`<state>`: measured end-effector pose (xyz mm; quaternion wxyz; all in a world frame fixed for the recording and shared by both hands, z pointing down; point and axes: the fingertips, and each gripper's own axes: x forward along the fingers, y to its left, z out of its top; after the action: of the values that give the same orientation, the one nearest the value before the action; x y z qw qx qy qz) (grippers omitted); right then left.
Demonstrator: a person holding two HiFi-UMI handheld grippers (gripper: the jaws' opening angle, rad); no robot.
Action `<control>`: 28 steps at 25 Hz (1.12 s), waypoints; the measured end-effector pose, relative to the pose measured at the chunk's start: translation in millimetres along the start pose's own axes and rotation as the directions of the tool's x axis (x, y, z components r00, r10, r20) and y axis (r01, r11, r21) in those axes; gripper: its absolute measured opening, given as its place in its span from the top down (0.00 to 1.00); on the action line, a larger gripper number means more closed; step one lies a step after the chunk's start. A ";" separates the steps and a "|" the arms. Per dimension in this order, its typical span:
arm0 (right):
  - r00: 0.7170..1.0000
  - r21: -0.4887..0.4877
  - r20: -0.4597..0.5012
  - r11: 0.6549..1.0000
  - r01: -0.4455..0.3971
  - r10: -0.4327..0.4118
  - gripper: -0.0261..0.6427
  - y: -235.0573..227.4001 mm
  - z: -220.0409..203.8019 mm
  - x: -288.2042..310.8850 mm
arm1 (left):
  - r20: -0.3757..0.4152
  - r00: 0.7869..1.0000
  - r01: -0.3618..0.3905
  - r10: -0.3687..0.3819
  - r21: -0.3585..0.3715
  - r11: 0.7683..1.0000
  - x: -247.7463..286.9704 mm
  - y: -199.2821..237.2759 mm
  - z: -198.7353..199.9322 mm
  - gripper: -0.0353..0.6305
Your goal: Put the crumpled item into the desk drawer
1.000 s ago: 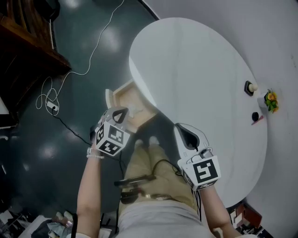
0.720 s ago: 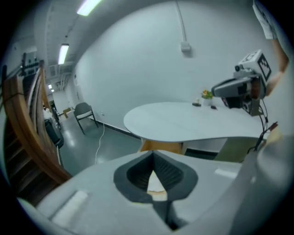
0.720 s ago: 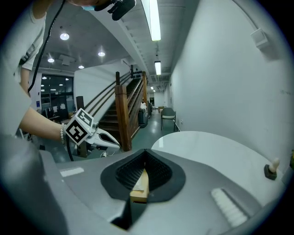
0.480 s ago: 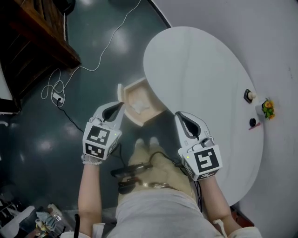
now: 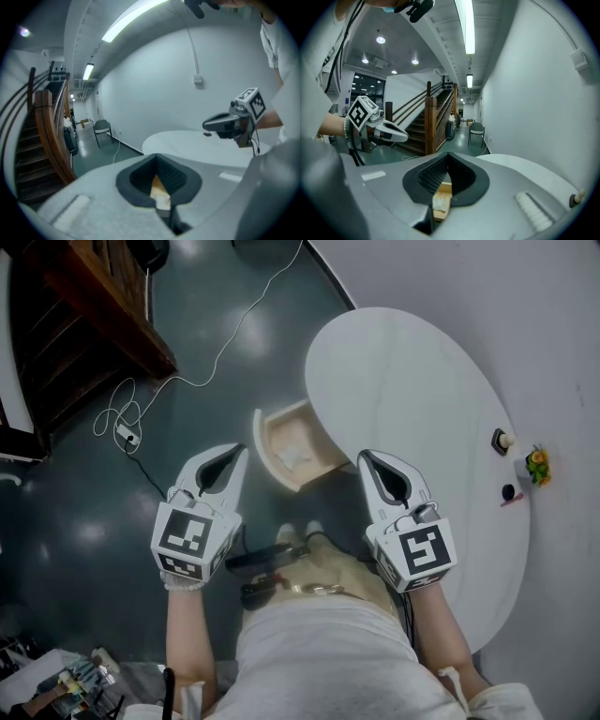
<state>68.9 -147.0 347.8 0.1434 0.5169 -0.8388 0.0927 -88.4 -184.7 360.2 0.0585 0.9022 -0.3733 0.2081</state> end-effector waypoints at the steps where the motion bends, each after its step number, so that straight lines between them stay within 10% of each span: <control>1: 1.000 -0.010 0.010 1.000 0.000 0.000 0.95 2.7 6.9 0.7 | 0.011 1.000 -0.004 0.004 -0.003 1.000 -6.7 1.8 3.8 0.95; 28: 1.000 -0.044 0.009 0.999 -0.025 0.026 0.95 25.3 16.1 0.7 | 0.046 0.997 -0.055 0.061 -0.110 0.992 -60.6 -2.3 -11.1 0.95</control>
<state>43.6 -141.2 332.6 0.1494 0.5035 -0.8478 0.0736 -129.0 -140.8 344.9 0.0921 0.8914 -0.4113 0.1667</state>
